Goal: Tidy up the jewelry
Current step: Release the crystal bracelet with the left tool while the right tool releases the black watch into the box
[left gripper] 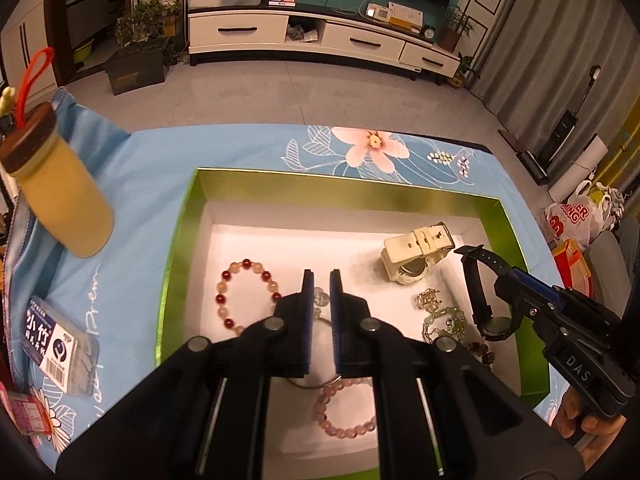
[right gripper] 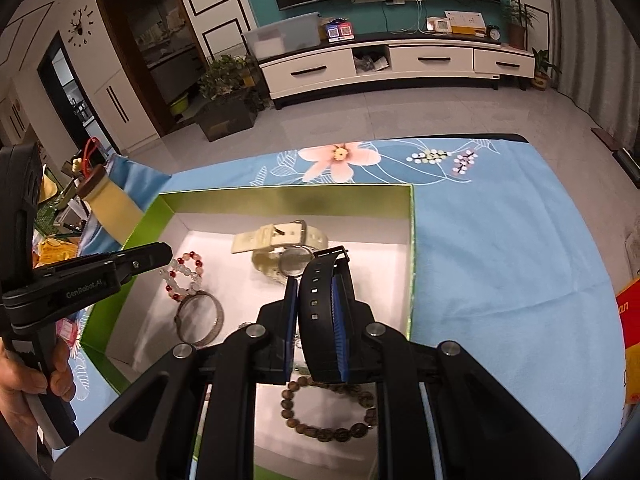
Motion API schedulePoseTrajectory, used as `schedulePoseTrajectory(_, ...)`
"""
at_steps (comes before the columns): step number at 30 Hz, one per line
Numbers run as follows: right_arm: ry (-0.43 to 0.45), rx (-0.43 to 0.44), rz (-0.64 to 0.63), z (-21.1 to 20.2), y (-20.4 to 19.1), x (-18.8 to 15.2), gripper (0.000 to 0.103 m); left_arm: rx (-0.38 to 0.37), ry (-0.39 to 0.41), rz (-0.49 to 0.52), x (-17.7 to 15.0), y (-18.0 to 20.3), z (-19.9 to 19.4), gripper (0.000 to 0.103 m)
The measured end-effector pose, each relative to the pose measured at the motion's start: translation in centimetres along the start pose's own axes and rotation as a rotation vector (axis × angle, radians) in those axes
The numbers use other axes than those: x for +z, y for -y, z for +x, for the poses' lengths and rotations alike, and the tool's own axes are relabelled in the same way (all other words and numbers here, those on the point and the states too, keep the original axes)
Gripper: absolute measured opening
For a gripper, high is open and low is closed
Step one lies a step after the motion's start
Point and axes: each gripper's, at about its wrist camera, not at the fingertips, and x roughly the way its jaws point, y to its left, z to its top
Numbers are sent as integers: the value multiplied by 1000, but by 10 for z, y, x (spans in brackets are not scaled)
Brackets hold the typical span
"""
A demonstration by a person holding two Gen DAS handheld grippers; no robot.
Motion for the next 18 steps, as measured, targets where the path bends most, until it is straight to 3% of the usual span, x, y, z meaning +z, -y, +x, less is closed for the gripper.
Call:
schedulePoseTrajectory(12, -13, -36, 15, 10, 13, 4, 17, 23, -16, -27, 7, 3, 18, 8)
schedulePoseTrajectory(18, -18, -21, 52, 11, 20, 4, 17, 28, 7, -48, 7, 0, 11, 39)
